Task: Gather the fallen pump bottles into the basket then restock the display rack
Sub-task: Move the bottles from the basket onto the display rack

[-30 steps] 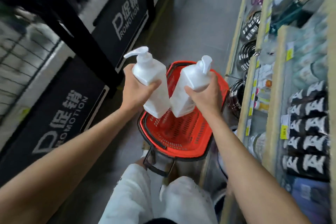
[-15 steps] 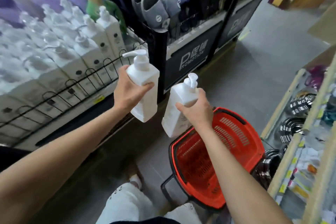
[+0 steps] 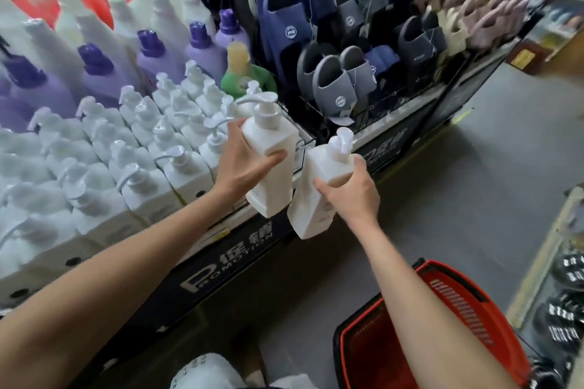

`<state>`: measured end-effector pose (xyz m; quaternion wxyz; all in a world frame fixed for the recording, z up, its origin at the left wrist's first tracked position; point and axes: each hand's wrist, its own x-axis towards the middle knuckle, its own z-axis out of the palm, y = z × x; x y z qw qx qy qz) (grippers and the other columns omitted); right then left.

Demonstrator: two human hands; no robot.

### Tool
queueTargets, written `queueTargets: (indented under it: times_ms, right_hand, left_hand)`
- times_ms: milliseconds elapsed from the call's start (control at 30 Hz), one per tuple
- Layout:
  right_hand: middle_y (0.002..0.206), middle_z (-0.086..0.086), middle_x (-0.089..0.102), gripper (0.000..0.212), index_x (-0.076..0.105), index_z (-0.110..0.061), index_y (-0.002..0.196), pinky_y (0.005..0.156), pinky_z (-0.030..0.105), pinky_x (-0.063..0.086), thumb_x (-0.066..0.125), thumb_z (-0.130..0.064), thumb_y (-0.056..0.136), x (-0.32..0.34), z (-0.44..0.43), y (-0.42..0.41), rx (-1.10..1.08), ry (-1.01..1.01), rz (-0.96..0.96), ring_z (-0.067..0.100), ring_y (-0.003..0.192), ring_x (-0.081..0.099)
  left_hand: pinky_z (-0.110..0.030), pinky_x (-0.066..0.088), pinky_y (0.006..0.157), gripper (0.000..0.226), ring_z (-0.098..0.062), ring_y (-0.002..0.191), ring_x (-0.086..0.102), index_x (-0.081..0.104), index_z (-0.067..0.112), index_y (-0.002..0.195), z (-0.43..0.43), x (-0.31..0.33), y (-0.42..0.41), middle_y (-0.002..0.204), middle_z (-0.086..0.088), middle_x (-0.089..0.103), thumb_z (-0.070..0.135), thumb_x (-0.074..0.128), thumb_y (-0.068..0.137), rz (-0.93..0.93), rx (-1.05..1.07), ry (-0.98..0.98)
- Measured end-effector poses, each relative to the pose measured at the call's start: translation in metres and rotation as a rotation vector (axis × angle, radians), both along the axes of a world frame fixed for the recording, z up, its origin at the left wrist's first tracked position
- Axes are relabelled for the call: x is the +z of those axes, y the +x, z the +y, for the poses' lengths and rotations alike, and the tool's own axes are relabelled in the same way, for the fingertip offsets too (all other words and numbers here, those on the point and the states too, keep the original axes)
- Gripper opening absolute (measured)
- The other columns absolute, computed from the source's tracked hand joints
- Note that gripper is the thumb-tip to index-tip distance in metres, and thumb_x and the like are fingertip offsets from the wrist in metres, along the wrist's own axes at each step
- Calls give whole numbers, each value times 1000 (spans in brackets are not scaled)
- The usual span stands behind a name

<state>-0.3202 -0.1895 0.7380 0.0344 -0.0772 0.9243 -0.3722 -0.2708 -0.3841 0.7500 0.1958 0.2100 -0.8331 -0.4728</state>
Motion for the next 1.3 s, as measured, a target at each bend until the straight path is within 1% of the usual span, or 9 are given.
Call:
queueTargets:
  times_ms: [100, 333, 500, 700, 767, 833, 933, 1100, 1300]
  right_hand:
    - [122, 5, 56, 78, 37, -15, 133, 78, 35, 42, 75, -44, 72, 8, -18, -23, -5, -11, 32, 26, 113, 54]
    - [117, 5, 58, 77, 39, -18, 131, 79, 38, 46, 75, -47, 69, 15, -37, -77, 26, 12, 85, 28, 109, 56]
    - [116, 6, 59, 76, 39, -16, 130, 77, 38, 44, 74, -49, 71, 20, -53, -131, 118, 28, 109, 29, 109, 56]
    - [97, -5, 54, 67, 44, -20, 118, 72, 35, 39, 72, -53, 67, 27, -71, -210, 312, 37, 149, 27, 100, 59]
    - [101, -1, 60, 69, 45, -20, 117, 74, 35, 41, 72, -56, 65, 31, -78, -233, 372, 31, 150, 28, 101, 60]
    - [108, 4, 64, 79, 46, -19, 119, 78, 39, 44, 64, -65, 58, 33, -87, -248, 437, 37, 144, 30, 103, 60]
    - [104, 5, 65, 85, 46, -19, 114, 74, 38, 43, 49, -74, 49, 33, -101, -263, 553, 36, 188, 31, 99, 61]
    - [91, -1, 60, 66, 46, -18, 109, 70, 36, 39, 70, -60, 64, 40, -114, -283, 687, 12, 202, 31, 95, 62]
    - [99, 1, 64, 69, 45, -17, 109, 67, 32, 33, 69, -62, 62, 53, -124, -303, 710, -78, 219, 30, 96, 61]
  left_hand:
    - [-41, 48, 89, 81, -18, 105, 52, 29, 16, 127, -15, 11, -23, 115, 2, 49, 37, 81, 68, 42, -10, -44]
    - [-37, 46, 85, 81, -19, 105, 53, 31, 19, 127, -29, 19, -68, 118, 2, 52, 41, 79, 66, 50, 38, -98]
    - [-37, 47, 82, 78, -21, 103, 56, 32, 23, 123, -36, 14, -103, 113, 6, 53, 45, 78, 65, 1, 173, -92]
    - [-36, 44, 84, 79, -26, 106, 57, 33, 23, 122, -32, 9, -151, 118, 4, 55, 51, 76, 62, -53, 409, -66]
    - [-38, 44, 86, 82, -25, 110, 55, 33, 21, 124, -29, 11, -164, 122, 3, 53, 51, 77, 61, -48, 486, -72]
    - [-39, 44, 89, 85, -25, 115, 53, 35, 17, 127, -27, 12, -171, 127, 0, 51, 47, 80, 62, -47, 576, -93]
    - [-39, 43, 90, 88, -25, 120, 50, 35, 13, 130, -28, 9, -174, 131, -4, 48, 45, 81, 62, -44, 709, -115]
    - [-39, 41, 89, 92, -25, 120, 47, 35, 11, 133, -23, 7, -174, 131, -6, 45, 47, 81, 62, -59, 915, -140]
    - [-43, 44, 87, 87, -27, 122, 45, 34, 15, 134, -8, 5, -186, 133, -6, 39, 44, 80, 65, -45, 1048, -157]
